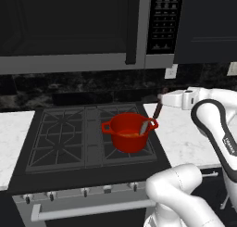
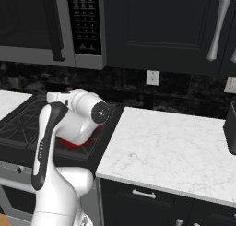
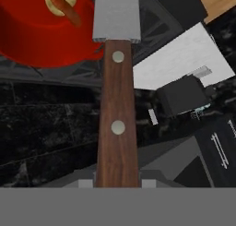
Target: Put the potato and carrot in the pot. Retrieve the spatula and lightly stir the vegetables in the pot.
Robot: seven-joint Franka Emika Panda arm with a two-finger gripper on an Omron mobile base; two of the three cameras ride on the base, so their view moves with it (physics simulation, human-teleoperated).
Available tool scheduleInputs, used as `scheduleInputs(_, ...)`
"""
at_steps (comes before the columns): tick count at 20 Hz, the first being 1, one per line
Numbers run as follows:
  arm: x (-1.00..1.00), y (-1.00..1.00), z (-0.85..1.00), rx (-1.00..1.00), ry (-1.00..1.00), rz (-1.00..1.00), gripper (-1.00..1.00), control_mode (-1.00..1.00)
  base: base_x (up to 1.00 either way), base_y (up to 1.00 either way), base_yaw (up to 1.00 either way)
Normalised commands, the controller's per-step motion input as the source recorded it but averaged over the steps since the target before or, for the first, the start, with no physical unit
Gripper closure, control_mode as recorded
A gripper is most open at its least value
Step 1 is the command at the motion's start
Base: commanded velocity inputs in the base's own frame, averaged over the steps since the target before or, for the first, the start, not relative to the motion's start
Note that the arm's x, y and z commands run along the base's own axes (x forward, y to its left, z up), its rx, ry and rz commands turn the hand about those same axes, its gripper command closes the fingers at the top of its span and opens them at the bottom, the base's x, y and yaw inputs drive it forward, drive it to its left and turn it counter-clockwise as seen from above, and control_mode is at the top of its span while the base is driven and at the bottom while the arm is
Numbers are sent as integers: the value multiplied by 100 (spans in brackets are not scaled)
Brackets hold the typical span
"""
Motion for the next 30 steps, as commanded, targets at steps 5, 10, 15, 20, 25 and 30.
scheduleInputs(5, 29, 9, -9, -1, 0, 0, 100, -100, 0, 0, 0)
scheduleInputs(10, 20, 18, -7, -2, -6, 0, 100, -100, 0, 0, 0)
scheduleInputs(15, 10, 15, -32, -1, -11, 0, 100, -100, 0, 0, 0)
scheduleInputs(20, 3, -10, -22, 0, -10, -2, 100, -100, 0, 0, 0)
scheduleInputs(25, 20, -9, 0, 0, -2, -5, 100, -100, 0, 0, 0)
scheduleInputs(30, 9, -15, -5, 0, 0, -6, 100, -100, 0, 0, 0)
